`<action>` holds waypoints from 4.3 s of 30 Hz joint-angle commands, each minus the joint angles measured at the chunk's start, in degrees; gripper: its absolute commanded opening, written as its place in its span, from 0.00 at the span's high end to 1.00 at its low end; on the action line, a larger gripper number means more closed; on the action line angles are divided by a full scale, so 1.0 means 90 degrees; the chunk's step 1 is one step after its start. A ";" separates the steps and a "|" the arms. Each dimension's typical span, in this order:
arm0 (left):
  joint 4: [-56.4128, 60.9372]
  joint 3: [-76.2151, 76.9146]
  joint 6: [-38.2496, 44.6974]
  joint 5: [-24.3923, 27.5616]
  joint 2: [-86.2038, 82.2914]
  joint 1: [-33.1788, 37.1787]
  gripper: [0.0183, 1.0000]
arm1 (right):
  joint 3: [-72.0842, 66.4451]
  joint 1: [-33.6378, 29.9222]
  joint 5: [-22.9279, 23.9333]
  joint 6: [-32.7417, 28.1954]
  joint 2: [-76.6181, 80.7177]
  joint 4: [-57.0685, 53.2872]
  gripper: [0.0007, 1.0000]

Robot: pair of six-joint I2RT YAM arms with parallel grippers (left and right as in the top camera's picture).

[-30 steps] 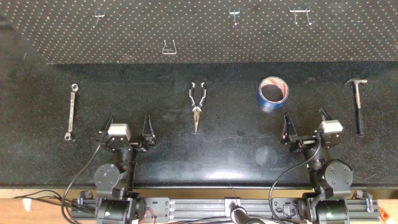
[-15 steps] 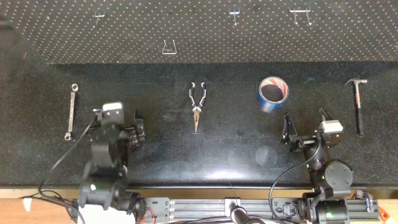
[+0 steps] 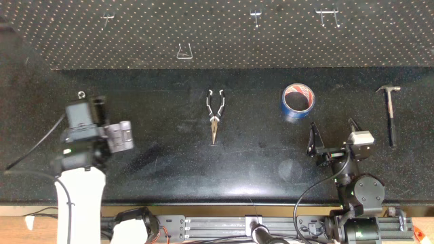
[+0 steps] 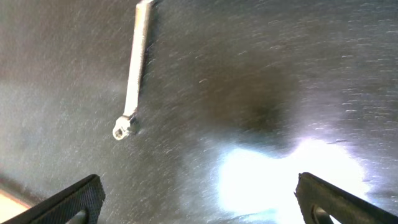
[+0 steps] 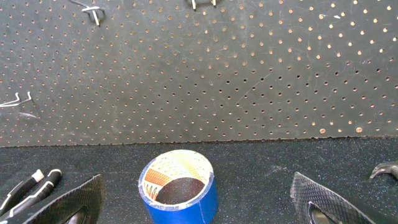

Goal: Place Tools Onto Pegboard

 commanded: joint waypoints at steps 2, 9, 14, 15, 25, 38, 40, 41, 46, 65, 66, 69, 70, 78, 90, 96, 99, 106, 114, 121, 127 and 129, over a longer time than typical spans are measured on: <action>-0.0175 0.0253 0.1435 0.0950 0.0041 0.1625 0.01 | -0.0027 -0.0015 0.0080 -0.0117 -0.0056 -0.0024 0.03; -0.0148 0.0306 0.2261 0.1503 0.0789 0.2705 0.01 | -0.0027 -0.0015 0.0080 -0.0117 -0.0056 -0.0024 0.03; 0.0066 0.0537 0.2295 0.1702 0.1353 0.3087 0.01 | -0.0027 -0.0015 0.0080 -0.0117 -0.0056 -0.0024 0.03; 0.0233 0.0539 0.2246 0.1707 0.1486 0.3191 0.00 | -0.0027 -0.0015 0.0080 -0.0117 -0.0056 -0.0024 0.03; 0.1236 0.0746 0.2140 0.2565 0.2497 0.3883 0.01 | -0.0027 -0.0015 0.0080 -0.0117 -0.0056 -0.0024 0.03; 0.0848 0.2482 0.3186 0.2635 0.4289 0.3502 0.01 | -0.0027 -0.0015 0.0080 -0.0117 -0.0056 -0.0024 0.03; 0.0850 0.2548 0.3218 0.2637 0.4631 0.3322 0.01 | -0.0027 -0.0015 0.0080 -0.0114 -0.0056 -0.0024 0.03; 0.0850 0.2548 0.3269 0.2637 0.4716 0.3281 0.01 | -0.0027 -0.0015 0.0080 -0.0117 -0.0056 -0.0024 0.03; 0.0959 0.2552 0.3446 0.2664 0.5127 0.3138 0.01 | -0.0027 -0.0015 0.0080 -0.0117 -0.0056 -0.0024 0.03; 0.1700 0.2552 0.2771 0.2973 0.5382 0.3138 0.00 | -0.0027 -0.0015 0.0080 -0.0114 -0.0056 -0.0024 0.03; 0.1734 0.2552 0.2769 0.2975 0.5382 0.3138 0.01 | -0.0027 -0.0015 0.0080 -0.0117 -0.0056 -0.0024 0.03; 0.1739 0.2552 0.2771 0.3045 0.5379 0.3138 0.00 | -0.0027 -0.0015 0.0080 -0.0114 -0.0056 -0.0024 0.03; 0.1741 0.2552 0.2771 0.3048 0.5382 0.3138 0.00 | -0.0027 -0.0015 0.0078 -0.0114 -0.0056 -0.0024 0.03; 0.1766 0.2552 0.2773 0.3162 0.5459 0.3138 0.01 | -0.0027 -0.0015 0.0080 -0.0117 -0.0056 -0.0024 0.03; 0.1763 0.2552 0.2771 0.3303 0.5583 0.3138 0.74 | -0.0027 -0.0015 0.0080 -0.0114 -0.0056 -0.0024 0.03; 0.1763 0.2552 0.2771 0.3303 0.5583 0.3138 0.88 | -0.0027 -0.0015 0.0080 -0.0117 -0.0056 -0.0024 0.03; 0.1766 0.2552 0.2771 0.3305 0.5583 0.3138 0.99 | -0.0027 -0.0015 0.0080 -0.0117 -0.0056 -0.0024 0.03; 0.1787 0.2552 0.2773 0.3422 0.5294 0.2936 0.99 | -0.0027 -0.0015 0.0080 -0.0114 -0.0056 -0.0024 0.03; 0.1554 0.2550 0.2659 0.3422 0.3786 0.2086 0.99 | -0.0027 -0.0015 0.0080 -0.0117 -0.0056 -0.0024 0.03; 0.1226 0.2550 0.1814 0.3468 0.2229 0.1763 0.99 | -0.0027 -0.0015 0.0080 -0.0117 -0.0056 -0.0024 0.03; 0.0634 0.2533 0.1729 0.3441 0.1222 0.1763 0.99 | -0.0027 -0.0015 0.0080 -0.0117 -0.0056 -0.0024 0.03; 0.0656 0.2523 0.1406 0.3444 0.0877 0.1761 0.99 | -0.0027 -0.0015 0.0080 -0.0114 -0.0056 -0.0024 0.03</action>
